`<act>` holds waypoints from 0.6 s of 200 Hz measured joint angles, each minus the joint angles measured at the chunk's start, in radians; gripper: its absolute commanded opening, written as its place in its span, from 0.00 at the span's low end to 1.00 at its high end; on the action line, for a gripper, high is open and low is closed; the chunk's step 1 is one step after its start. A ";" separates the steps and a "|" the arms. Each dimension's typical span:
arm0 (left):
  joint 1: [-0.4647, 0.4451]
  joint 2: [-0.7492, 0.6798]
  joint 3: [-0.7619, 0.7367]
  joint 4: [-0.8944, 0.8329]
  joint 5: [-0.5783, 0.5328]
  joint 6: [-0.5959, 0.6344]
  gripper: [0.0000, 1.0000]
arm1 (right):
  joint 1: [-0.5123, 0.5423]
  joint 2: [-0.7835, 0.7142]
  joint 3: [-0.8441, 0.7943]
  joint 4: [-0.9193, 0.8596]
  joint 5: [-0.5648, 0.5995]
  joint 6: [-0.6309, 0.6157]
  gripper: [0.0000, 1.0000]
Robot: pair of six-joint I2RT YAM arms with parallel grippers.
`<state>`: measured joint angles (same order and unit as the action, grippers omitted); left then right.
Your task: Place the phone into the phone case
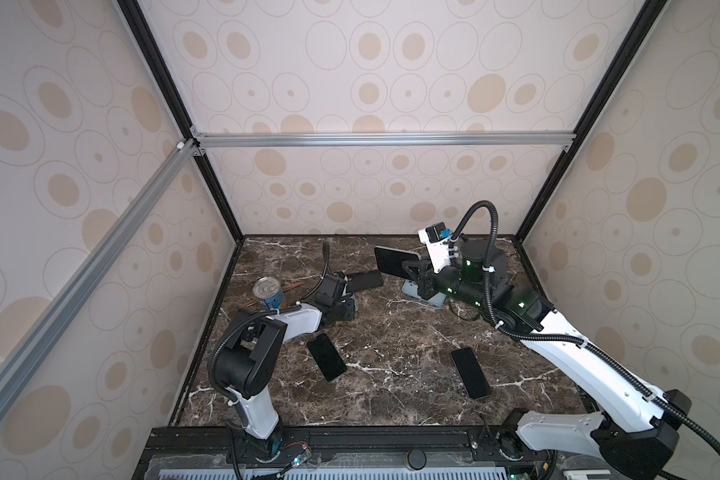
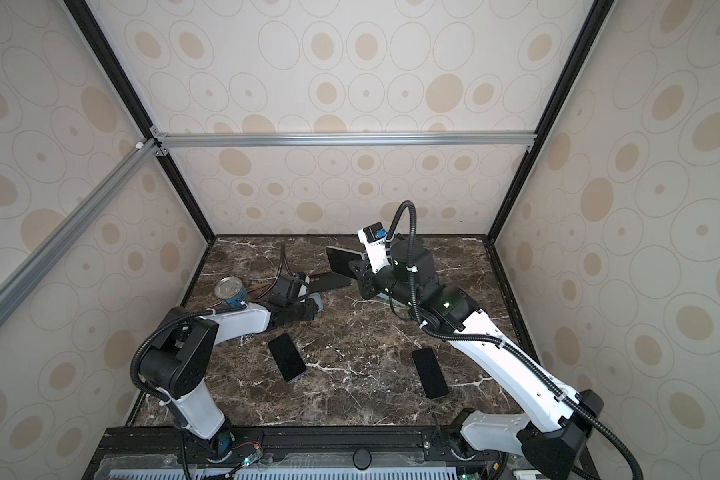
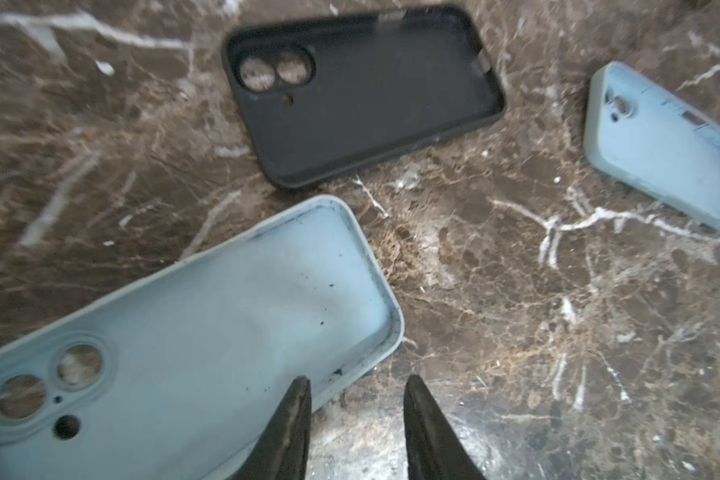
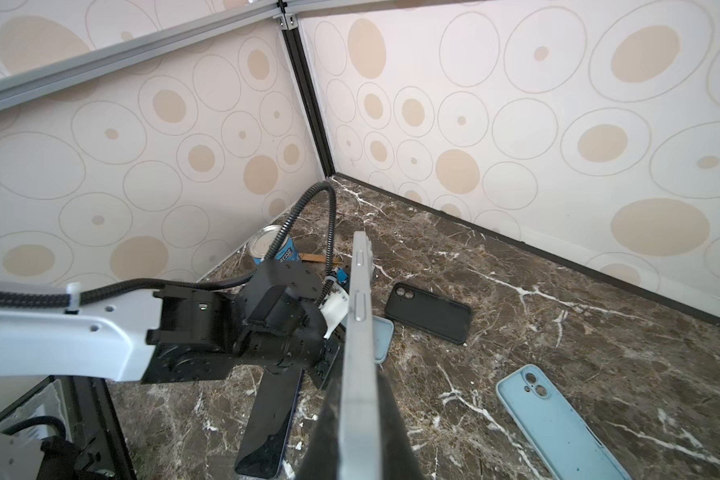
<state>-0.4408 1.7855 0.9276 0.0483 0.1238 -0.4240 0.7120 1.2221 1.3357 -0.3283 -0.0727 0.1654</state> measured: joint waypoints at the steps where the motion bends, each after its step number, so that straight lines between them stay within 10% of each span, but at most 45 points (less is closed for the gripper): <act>1: 0.000 0.000 0.000 0.000 0.000 0.000 0.39 | 0.000 0.000 0.000 0.000 -0.002 0.001 0.00; 120: -0.003 0.154 0.201 -0.049 0.021 0.052 0.42 | -0.002 0.080 -0.014 0.054 -0.021 0.021 0.00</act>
<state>-0.4435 1.9396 1.1286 -0.0006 0.1448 -0.3721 0.7101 1.3025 1.3220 -0.2741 -0.0937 0.1860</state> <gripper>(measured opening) 0.417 0.094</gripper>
